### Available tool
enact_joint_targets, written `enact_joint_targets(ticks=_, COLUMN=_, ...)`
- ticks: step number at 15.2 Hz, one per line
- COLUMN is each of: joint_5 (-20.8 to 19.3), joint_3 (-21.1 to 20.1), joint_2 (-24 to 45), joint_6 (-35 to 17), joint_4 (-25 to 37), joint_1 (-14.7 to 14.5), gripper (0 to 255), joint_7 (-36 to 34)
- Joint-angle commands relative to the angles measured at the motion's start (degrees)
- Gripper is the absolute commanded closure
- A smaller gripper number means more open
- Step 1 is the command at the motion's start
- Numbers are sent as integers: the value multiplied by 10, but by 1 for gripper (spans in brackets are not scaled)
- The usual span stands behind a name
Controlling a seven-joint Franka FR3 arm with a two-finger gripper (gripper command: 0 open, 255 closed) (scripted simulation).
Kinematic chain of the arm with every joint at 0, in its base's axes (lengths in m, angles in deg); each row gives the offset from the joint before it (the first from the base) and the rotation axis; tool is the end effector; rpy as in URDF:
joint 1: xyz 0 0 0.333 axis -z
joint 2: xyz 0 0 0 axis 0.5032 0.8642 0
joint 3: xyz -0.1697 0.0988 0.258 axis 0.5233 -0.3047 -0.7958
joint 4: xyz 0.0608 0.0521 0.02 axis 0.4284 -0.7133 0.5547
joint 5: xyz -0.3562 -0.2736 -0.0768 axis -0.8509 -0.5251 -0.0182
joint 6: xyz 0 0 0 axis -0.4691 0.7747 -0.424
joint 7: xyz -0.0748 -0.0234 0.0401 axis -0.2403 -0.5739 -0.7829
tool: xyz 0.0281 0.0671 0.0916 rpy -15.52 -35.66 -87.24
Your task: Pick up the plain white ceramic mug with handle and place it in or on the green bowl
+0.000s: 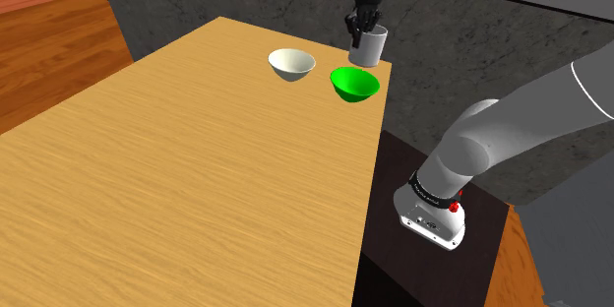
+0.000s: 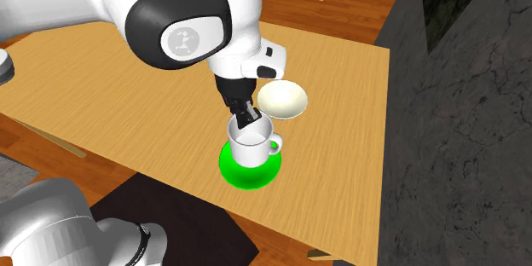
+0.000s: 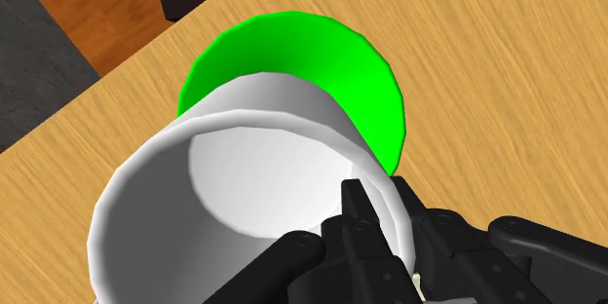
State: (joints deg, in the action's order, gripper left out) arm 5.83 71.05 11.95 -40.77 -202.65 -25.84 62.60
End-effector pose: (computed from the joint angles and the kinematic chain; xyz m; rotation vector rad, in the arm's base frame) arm 0.4649 -0.0818 0.5175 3.1226 -0.2405 -0.1015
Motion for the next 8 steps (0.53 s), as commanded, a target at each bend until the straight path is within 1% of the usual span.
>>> enact_joint_targets(ticks=1, joint_5=0, joint_3=0, joint_2=-1, joint_6=-15, joint_4=-16, joint_1=0, gripper=255, joint_7=-1)
enact_joint_targets(ticks=8, joint_5=-1, joint_3=2, joint_2=5, joint_6=-70, joint_4=-65, joint_1=1, gripper=255, joint_7=-2)
